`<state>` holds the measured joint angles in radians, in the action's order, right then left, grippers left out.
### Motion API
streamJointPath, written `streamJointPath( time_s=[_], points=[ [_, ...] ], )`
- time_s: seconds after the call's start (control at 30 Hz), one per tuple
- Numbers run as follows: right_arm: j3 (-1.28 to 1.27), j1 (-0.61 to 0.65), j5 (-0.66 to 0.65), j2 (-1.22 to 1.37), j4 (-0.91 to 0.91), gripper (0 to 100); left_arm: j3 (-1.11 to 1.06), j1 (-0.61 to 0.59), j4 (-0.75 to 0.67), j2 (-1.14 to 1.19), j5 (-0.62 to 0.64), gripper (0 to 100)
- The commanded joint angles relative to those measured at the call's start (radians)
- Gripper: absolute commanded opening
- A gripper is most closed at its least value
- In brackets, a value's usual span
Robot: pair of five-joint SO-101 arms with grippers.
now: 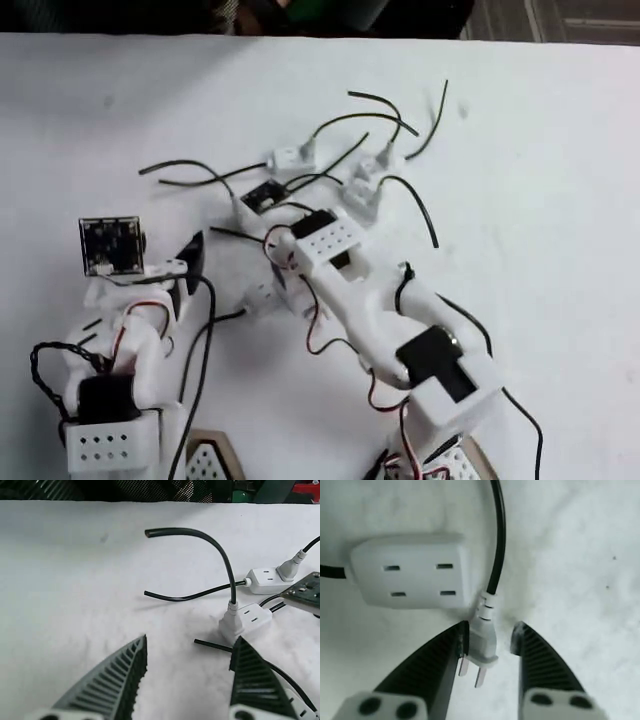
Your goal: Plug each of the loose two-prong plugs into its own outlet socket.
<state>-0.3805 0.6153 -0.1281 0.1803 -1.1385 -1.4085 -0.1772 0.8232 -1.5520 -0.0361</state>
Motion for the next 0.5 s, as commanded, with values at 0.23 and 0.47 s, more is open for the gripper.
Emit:
streamJointPath(
  time_s=[0.23, 0.47],
  points=[
    [0.044, -0.01, 0.009, 0.045, -0.018, 5.2, 0.006, -0.005, -0.009, -0.01, 0.0, 27],
    [0.157, -0.008, 0.011, 0.142, -0.134, 9.8, 0.006, -0.005, -0.009, -0.01, 0.0, 27]
  ],
)
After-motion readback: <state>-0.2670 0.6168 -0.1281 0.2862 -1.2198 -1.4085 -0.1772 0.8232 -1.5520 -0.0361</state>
